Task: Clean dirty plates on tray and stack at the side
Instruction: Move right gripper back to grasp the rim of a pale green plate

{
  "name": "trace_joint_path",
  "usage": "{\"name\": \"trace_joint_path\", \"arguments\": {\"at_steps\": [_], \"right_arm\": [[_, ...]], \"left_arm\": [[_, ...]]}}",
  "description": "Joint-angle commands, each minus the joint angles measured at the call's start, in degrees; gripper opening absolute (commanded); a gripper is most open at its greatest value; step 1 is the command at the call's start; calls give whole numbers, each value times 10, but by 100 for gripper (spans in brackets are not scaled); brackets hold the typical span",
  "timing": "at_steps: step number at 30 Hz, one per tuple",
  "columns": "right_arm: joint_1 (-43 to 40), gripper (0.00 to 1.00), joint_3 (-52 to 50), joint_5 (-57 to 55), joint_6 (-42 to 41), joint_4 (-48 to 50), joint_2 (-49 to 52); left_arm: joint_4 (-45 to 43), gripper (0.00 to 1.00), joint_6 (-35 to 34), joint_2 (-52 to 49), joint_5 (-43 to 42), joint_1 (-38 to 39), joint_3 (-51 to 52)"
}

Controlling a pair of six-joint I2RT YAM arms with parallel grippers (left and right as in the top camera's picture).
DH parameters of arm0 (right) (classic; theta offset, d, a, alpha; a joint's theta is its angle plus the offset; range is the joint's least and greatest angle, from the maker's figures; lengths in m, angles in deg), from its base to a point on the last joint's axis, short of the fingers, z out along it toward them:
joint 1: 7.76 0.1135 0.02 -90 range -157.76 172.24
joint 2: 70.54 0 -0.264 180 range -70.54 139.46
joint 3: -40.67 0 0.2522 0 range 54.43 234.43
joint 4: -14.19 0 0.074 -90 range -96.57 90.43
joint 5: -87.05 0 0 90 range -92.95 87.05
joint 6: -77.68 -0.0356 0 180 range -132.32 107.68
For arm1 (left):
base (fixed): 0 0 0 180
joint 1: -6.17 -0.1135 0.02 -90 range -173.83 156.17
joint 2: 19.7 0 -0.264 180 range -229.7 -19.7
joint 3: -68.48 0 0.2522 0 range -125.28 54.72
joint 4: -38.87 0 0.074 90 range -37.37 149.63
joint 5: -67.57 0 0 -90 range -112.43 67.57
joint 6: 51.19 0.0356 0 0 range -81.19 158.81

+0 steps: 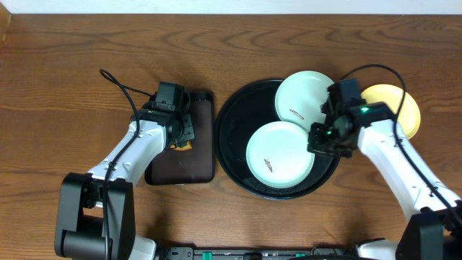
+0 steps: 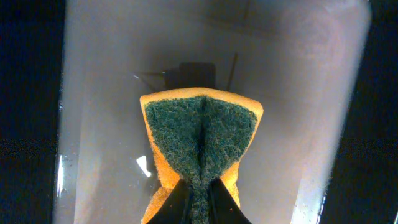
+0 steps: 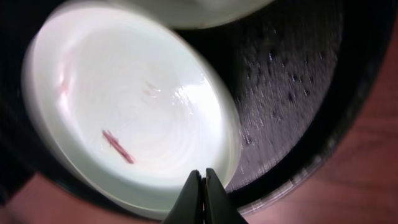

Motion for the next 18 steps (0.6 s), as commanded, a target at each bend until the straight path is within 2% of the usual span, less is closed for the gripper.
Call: {"name": "trace_joint_path", "arguments": {"at_steps": [1,4,7,9,10,11,14,18], "right_arm": [[24,1,-28,-50,-85,41,-7],[37,1,-59,-48,-118,87,-7],[42,1,-73,-68,-96,103,-7],[37,11,-66,-77,-10,117,-7],[33,24,-60,-72,27,118,-7],[29,29,-52,-71,68,118,-7],[11,35,-41,-71,158,126,-7],[4,31,-48,-62,238,146,0]], "left_arm": [[2,10,5,-2,3,-1,1],[2,10,5,-2,3,-1,1],[3,10,5,-2,3,-1,1],[2,10,5,-2,3,-1,1],[2,10,5,-2,3,-1,1],[2,10,5,-2,3,-1,1],[2,10,5,-2,3,-1,1],[2,10,5,-2,3,-1,1]]}}
